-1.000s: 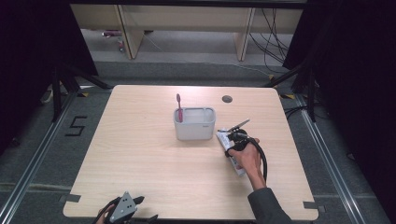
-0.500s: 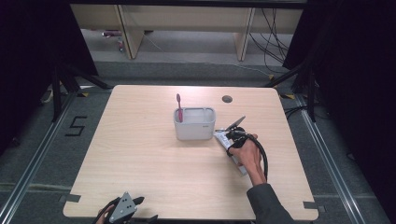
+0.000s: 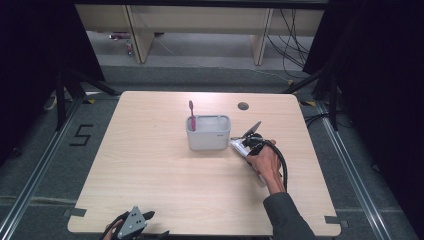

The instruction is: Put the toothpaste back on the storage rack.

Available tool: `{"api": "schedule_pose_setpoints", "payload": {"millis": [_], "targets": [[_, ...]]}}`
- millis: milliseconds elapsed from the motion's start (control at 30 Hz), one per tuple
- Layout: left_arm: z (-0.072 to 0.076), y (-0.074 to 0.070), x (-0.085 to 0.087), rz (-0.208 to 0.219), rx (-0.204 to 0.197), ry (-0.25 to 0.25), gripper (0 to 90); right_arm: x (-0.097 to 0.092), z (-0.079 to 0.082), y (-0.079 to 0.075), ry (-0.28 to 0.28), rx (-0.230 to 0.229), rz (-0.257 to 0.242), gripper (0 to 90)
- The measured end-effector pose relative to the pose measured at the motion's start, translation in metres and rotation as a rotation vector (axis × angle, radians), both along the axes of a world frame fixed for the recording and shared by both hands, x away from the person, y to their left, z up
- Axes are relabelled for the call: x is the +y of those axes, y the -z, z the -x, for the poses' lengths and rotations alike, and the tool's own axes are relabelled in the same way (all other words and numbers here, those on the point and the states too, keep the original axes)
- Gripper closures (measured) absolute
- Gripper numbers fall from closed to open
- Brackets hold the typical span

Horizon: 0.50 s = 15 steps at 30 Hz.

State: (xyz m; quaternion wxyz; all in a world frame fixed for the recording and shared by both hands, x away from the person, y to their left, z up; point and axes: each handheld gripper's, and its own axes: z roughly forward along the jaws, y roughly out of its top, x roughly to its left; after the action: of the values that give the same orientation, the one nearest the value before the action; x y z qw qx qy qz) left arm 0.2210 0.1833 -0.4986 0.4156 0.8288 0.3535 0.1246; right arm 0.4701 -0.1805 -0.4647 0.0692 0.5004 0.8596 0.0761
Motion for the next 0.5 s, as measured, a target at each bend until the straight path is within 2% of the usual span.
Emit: {"api": "schedule_pose_setpoints", "payload": {"millis": [33,67,200,233,267,500], "targets": [[-0.0001,0.0002,-0.0001,0.006,0.0,-0.001,24.0,-0.0013,-0.0016,0.0009,-0.027,-0.018,-0.001,74.0],[0.0,0.0008,-0.0005,0.012,-0.007,-0.009,24.1,-0.0001,-0.0012,0.0014,-0.011,-0.019,0.0,74.1],[0.0002,0.0009,-0.0003,0.013,-0.002,-0.009,24.1,-0.0003,-0.0037,0.0031,-0.019,-0.004,0.009,74.1],[-0.0002,0.0002,0.0011,-0.005,-0.001,0.004,24.1,-0.0004,-0.0043,0.0036,-0.019,-0.003,0.009,74.1],[0.0002,0.001,-0.0003,0.013,-0.001,-0.008,24.1,-0.0007,-0.0054,0.0039,-0.029,0.006,0.013,74.1],[0.0005,0.001,0.0,0.011,0.001,-0.008,24.6,0.0014,-0.0087,0.0061,-0.018,0.025,0.022,74.1]]}}
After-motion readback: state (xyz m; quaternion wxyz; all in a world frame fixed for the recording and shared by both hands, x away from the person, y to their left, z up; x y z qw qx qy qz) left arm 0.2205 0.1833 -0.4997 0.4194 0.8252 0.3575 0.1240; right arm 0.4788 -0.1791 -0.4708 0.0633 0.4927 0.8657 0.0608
